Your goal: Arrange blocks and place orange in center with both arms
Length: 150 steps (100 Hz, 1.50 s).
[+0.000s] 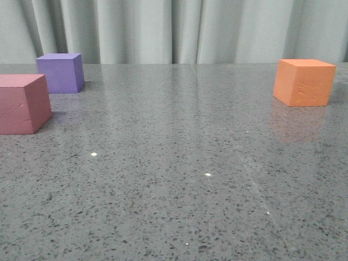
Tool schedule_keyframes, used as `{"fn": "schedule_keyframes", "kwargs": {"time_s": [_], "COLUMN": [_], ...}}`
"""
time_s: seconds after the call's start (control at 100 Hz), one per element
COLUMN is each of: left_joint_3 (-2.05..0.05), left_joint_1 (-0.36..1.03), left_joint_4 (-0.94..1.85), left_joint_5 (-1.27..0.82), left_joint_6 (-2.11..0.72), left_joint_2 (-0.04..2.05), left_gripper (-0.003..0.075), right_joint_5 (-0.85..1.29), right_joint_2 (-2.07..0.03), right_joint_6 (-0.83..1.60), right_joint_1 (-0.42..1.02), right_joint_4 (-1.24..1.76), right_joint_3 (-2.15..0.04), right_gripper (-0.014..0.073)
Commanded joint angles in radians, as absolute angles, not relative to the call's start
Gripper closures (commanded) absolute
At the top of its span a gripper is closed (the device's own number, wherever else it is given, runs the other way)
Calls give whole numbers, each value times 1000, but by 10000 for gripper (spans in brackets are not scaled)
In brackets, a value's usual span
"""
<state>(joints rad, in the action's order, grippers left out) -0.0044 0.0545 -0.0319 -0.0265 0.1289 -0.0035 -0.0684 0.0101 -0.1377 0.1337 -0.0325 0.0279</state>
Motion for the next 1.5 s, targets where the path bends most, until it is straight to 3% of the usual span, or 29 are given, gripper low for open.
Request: {"fn": "schedule_keyframes", "kwargs": {"time_s": [0.0, 0.26, 0.64, 0.81, 1.24, 1.309, 1.379, 1.489], "left_joint_3": [-12, -275, -754, -831, -831, -831, -831, -831], "left_joint_1": [52, 52, 52, 52, 52, 52, 52, 52], "left_joint_4": [23, 33, 33, 33, 35, 37, 37, 39], "left_joint_5": [0, -236, -909, -960, -963, -959, -959, -959], "left_joint_6": [139, 139, 139, 139, 139, 127, 120, 119], "left_joint_2": [-37, 44, 519, 650, 717, 717, 717, 717], "left_gripper": [739, 739, 739, 739, 738, 727, 668, 474], "right_joint_5": [-162, 148, 753, 875, 849, 838, 833, 832], "right_joint_2": [32, -91, -478, -576, -599, -599, -599, -599], "right_joint_6": [-129, -129, -129, -129, -129, -129, -129, -129], "right_joint_1": [125, 125, 125, 125, 125, 125, 125, 125], "right_joint_4": [-20, 17, 20, 24, 24, 24, 24, 25], "right_joint_3": [-17, -294, -731, -777, -776, -776, -776, -776], "right_gripper": [662, 662, 662, 662, 657, 622, 538, 282]}}
